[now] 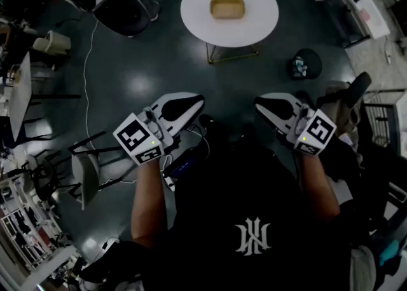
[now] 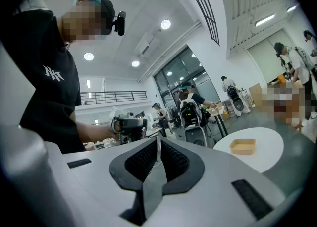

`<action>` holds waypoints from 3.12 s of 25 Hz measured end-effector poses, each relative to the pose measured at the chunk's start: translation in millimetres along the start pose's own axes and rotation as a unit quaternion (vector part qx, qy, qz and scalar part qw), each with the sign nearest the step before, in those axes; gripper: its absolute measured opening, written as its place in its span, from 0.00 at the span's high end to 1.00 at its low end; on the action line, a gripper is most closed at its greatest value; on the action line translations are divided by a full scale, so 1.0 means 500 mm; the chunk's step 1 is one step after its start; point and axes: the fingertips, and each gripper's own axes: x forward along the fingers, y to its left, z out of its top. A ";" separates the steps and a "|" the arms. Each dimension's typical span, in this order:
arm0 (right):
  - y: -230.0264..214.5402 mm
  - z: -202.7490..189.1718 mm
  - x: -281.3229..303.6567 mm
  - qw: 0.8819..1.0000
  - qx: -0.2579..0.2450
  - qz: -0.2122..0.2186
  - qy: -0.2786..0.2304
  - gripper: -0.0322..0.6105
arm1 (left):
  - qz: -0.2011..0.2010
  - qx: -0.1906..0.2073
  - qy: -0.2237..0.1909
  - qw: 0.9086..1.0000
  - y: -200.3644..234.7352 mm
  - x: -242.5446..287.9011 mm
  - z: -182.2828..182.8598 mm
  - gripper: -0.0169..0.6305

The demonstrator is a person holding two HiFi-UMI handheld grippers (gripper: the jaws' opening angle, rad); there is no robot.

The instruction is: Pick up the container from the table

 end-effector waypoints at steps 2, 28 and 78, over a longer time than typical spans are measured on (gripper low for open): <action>0.008 -0.008 -0.005 1.000 -0.006 0.005 0.005 0.88 | -0.014 -0.008 -0.015 1.000 -0.018 0.012 -0.004 0.97; 0.171 -0.001 0.140 0.990 -0.127 -0.057 0.013 0.88 | -0.097 0.057 -0.005 0.994 -0.033 -0.117 -0.068 0.97; -0.191 0.103 0.094 0.994 -0.074 -0.076 -0.029 0.88 | -0.060 0.029 0.029 0.997 0.168 0.079 0.005 0.97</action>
